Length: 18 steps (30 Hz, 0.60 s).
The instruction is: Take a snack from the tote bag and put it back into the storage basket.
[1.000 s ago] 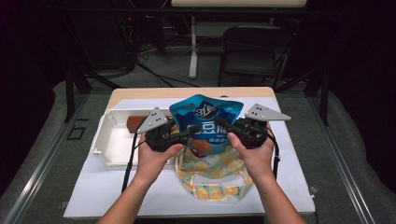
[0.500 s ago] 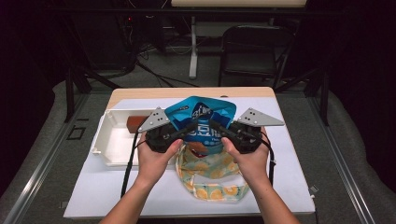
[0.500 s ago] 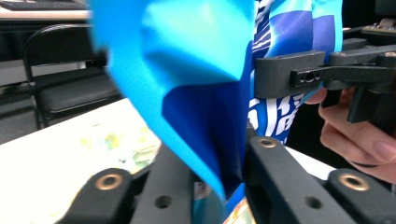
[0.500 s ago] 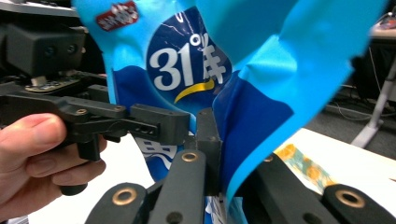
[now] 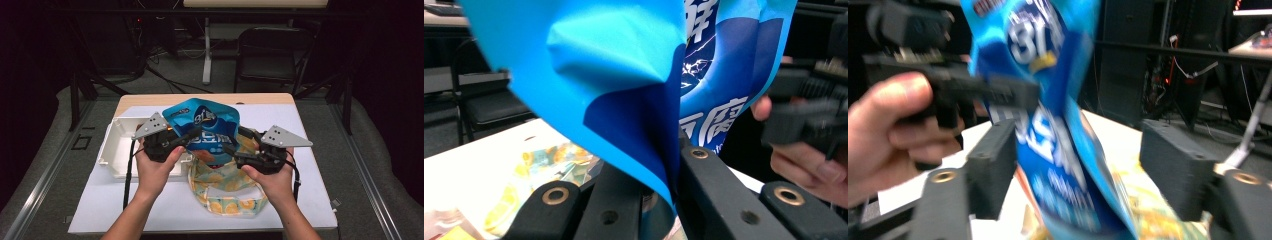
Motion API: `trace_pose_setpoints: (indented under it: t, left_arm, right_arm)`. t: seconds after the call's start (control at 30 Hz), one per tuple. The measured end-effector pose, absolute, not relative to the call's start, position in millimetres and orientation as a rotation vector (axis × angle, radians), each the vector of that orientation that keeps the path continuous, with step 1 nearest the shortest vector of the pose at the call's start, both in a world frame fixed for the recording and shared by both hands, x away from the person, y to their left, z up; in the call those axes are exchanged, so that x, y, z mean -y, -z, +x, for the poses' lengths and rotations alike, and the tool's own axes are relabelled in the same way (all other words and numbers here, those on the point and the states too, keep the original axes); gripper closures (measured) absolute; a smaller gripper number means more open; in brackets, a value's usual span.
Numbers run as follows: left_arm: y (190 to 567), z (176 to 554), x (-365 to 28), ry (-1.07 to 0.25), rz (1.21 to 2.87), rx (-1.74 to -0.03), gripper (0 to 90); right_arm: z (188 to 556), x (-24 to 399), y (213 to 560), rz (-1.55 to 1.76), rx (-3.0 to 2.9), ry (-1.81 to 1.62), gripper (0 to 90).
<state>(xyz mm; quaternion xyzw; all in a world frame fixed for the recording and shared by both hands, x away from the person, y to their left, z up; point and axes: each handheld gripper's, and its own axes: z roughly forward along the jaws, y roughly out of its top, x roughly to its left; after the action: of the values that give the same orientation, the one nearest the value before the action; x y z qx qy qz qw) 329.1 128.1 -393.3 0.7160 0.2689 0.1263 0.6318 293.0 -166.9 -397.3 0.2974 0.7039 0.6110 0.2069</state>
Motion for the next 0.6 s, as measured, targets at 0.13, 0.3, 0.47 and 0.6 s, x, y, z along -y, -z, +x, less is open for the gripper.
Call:
trace_pose_setpoints:
  t: [0.13,0.3,0.47,0.6]
  left_arm:
    - [392.4,327.7,-136.7,-0.299,1.633,-0.624,90.0]
    - [391.1,327.1,-147.7,-0.312,1.625,-0.636,90.0]
    - [388.8,326.2,-160.5,-0.33,1.617,-0.646,90.0]
    - [390.4,325.8,-173.3,-0.347,1.612,-0.665,90.0]
  right_arm:
    - [288.9,177.6,419.4,0.89,-1.974,-1.689,24.9]
    - [286.6,193.6,447.7,0.986,-1.975,-1.664,24.6]
    - [283.5,207.5,468.0,1.056,-1.964,-1.633,24.6]
    - [280.3,211.1,477.7,1.092,-1.95,-1.6,24.6]
